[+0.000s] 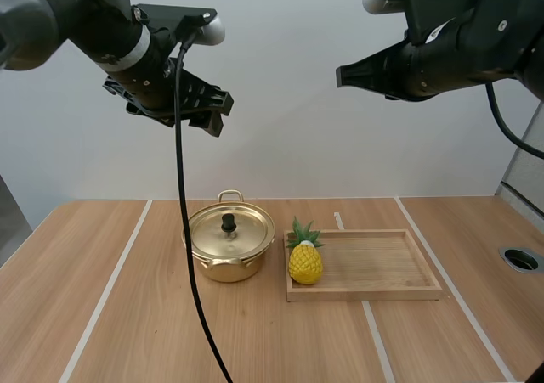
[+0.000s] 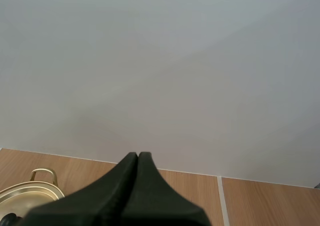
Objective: Open the pot, put the pineapple inside, and close it
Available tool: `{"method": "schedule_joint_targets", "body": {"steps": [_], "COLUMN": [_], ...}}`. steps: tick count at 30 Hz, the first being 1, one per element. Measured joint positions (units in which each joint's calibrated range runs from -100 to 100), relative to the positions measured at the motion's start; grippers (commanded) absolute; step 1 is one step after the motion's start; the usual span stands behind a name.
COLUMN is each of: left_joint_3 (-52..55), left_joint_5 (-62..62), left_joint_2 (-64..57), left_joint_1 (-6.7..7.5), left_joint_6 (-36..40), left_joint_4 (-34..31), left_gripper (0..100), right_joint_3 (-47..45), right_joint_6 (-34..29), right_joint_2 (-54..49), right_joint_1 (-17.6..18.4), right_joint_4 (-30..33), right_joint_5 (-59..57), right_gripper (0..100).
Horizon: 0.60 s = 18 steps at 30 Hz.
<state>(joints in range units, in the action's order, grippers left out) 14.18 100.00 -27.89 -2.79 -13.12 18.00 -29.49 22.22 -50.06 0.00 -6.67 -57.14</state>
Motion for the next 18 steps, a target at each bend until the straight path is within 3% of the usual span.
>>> {"method": "schedule_joint_targets", "body": {"steps": [18], "left_joint_3": [0.0], "left_joint_5": [0.0], "left_joint_2": [14.0], "left_joint_1": [0.00], "left_joint_6": [-1.0], "left_joint_4": [1.3], "left_gripper": [100], "right_joint_3": [0.0], "right_joint_6": [0.0], "right_joint_2": [0.0], "right_joint_1": [0.0], "right_joint_4": [-1.6], "right_joint_5": [-5.3], "right_gripper": [0]}}
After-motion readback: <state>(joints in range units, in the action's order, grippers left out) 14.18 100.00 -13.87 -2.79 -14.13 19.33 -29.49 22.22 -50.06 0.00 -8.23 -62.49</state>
